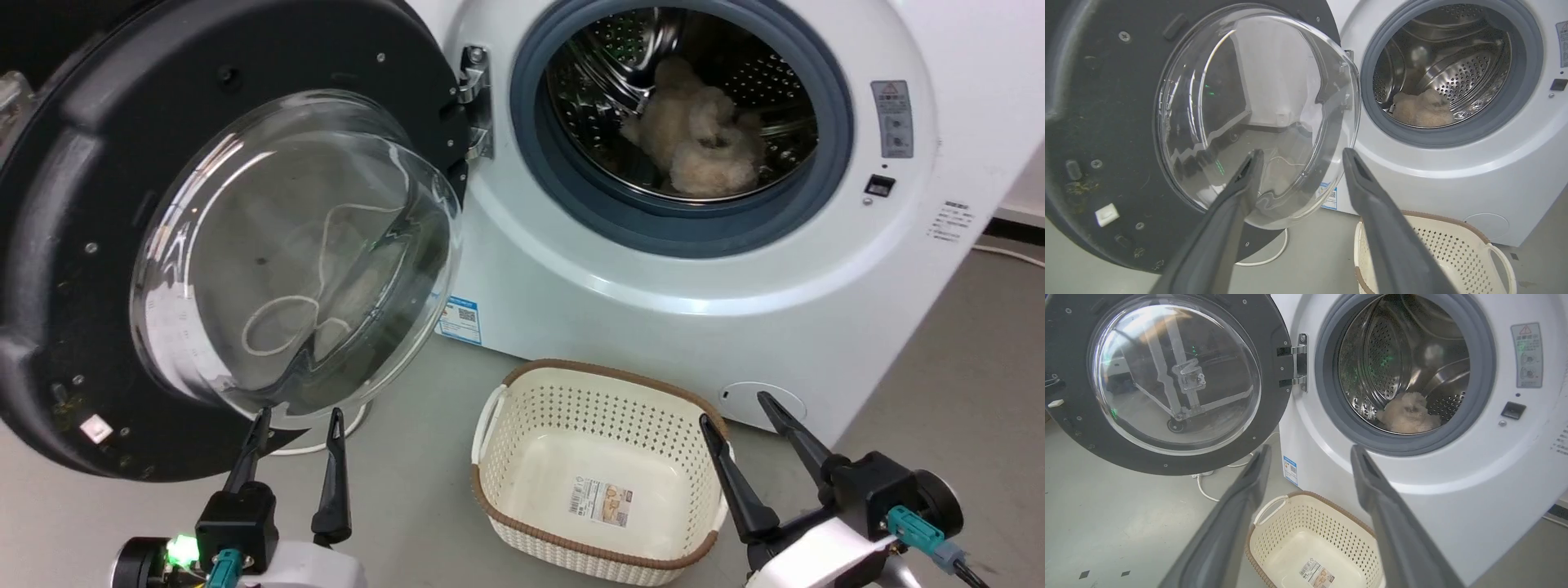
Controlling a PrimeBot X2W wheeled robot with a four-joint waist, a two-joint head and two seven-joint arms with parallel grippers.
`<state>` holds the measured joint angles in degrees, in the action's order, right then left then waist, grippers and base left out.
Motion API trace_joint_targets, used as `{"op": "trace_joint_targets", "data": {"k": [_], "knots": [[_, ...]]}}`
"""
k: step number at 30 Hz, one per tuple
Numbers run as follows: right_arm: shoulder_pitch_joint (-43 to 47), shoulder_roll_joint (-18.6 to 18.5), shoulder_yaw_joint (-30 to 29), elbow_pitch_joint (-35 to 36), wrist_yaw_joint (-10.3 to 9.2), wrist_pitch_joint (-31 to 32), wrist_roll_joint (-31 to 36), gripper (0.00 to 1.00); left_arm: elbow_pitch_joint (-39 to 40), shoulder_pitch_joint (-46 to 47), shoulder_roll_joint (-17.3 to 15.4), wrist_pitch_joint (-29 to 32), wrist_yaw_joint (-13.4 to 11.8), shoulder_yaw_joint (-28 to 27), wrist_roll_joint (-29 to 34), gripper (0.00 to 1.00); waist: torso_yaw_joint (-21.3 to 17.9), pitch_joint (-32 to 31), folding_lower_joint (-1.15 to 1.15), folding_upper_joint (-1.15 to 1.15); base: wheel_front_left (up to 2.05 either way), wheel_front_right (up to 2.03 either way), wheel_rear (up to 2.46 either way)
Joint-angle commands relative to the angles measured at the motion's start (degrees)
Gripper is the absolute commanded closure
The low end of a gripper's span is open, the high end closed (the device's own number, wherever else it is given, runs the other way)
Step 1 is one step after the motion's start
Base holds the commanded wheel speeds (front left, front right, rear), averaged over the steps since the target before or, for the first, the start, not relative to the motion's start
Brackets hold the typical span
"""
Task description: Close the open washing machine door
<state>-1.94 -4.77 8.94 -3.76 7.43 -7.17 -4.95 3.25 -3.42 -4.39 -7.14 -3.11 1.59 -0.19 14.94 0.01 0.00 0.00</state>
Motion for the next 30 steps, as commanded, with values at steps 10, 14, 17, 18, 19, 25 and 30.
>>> {"op": "trace_joint_targets", "data": {"k": [10, 14, 17, 18, 19, 25, 30], "knots": [[-0.6, -0.8, 1.5, -1.0, 0.03, -1.5, -1.2, 0.0, 1.2, -1.0, -0.4, -1.6, -0.8, 0.0, -0.5, 0.0, 2.3, -0.2, 0.0, 0.0, 0.0, 0.0, 0.0], [-0.6, -0.9, 2.0, -1.2, 0.03, -2.0, -1.4, 0.0, 1.5, -1.2, -0.5, -2.1, -1.0, 0.0, -0.5, 0.0, 3.3, -0.2, 0.0, 0.0, 0.0, 0.0, 0.0], [-0.6, -1.0, 2.4, -1.4, 0.04, -2.4, -1.5, 0.0, 1.9, -1.3, -0.7, -2.4, -1.1, 0.1, -0.4, 0.0, 4.0, -0.3, 0.0, 0.0, 0.0, 0.0, 0.0], [-0.5, -1.1, 2.6, -1.5, 0.04, -2.5, -1.5, 0.0, 2.0, -1.4, -0.7, -2.5, -1.2, 0.1, -0.3, 0.0, 4.2, -0.3, 0.0, 0.0, 0.0, 0.0, 0.0], [-0.5, -1.1, 2.8, -1.5, 0.04, -2.6, -1.6, 0.0, 2.1, -1.5, -0.7, -2.7, -1.3, 0.1, -0.3, 0.0, 4.5, -0.3, 0.0, 0.0, 0.0, 0.0, 0.0], [-0.2, -1.6, 3.5, -1.9, 0.04, -3.3, -2.0, 0.0, 2.9, -1.8, -0.6, -3.4, -1.0, 0.2, -1.2, 1.0, 5.9, -0.4, 0.0, 0.0, 0.0, 0.0, 0.0], [0.4, -1.7, 3.7, -1.9, 0.04, -3.9, -2.1, 0.0, 6.0, -0.7, -0.9, -4.0, -0.5, -2.4, -2.9, 1.0, 7.1, -0.3, 0.0, 0.0, 0.0, 0.0, 0.0]]}}
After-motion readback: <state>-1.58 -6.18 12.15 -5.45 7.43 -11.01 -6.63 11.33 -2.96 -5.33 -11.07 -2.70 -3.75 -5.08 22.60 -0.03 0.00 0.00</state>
